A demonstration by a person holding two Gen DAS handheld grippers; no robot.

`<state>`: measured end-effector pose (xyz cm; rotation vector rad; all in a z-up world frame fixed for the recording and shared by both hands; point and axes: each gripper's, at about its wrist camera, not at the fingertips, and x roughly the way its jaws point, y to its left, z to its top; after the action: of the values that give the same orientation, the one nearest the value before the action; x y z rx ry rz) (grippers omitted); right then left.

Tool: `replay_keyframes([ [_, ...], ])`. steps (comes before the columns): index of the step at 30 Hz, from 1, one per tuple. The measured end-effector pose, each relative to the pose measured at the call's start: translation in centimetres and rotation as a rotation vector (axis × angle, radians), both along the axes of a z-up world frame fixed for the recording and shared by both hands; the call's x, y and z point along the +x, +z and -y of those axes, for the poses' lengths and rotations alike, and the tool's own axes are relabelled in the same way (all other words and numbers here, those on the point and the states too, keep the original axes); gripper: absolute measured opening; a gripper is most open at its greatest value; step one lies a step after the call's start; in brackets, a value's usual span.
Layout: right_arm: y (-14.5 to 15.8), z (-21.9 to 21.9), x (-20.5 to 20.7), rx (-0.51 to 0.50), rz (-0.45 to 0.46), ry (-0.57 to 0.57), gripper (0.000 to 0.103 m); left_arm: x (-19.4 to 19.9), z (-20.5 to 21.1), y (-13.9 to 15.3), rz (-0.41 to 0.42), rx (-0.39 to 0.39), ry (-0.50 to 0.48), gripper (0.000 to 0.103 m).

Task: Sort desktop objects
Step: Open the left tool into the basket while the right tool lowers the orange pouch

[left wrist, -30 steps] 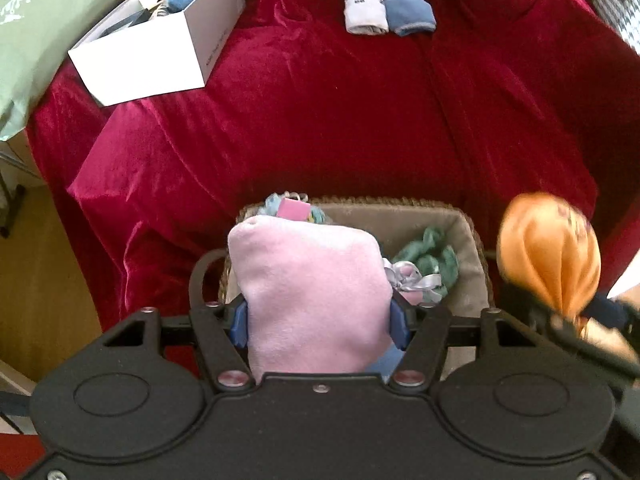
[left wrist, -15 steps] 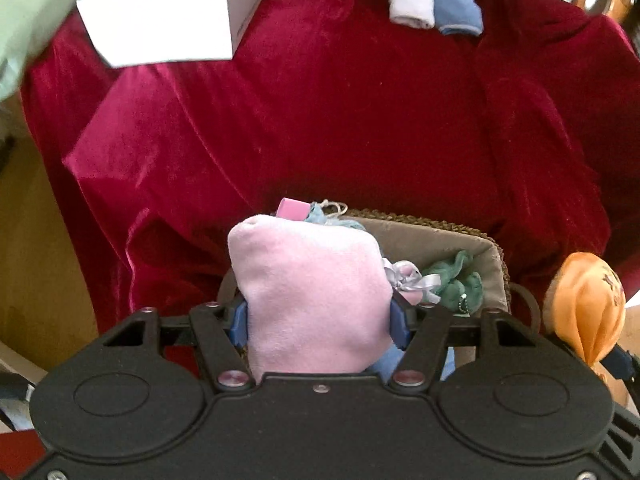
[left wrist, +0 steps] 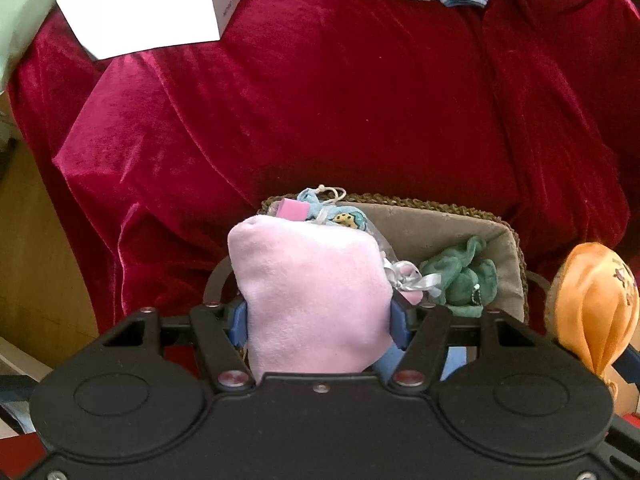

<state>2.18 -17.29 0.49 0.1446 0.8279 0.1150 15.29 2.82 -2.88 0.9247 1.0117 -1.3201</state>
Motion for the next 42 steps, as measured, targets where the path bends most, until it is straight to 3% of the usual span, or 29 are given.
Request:
replay_keyframes([
  [13,-0.7,-0.4,0.9,0.015,-0.047,0.021,0.057,-0.1,-2.7,3.0,0.067,-0.113,-0.041,0.085],
  [20,-1.0,-1.1,2.3,-0.029,-0.096,0.026,0.057,-0.5,-7.0,3.0,0.099,-0.127,-0.064,0.090],
  [27,-0.9,-2.7,3.0,-0.075,-0.131,0.065,0.057,-1.1,-9.8,0.7,0.079,-0.053,-0.102,0.090],
  [32,-0.9,-3.8,3.8,-0.077,-0.156,0.097,0.057,-1.7,-10.6,0.1,0.095,-0.032,-0.177,0.090],
  [42,-1.7,-4.7,4.5,-0.065,-0.209,0.121,0.065,-1.5,-10.7,0.2,0.106,-0.041,-0.233,0.090],
])
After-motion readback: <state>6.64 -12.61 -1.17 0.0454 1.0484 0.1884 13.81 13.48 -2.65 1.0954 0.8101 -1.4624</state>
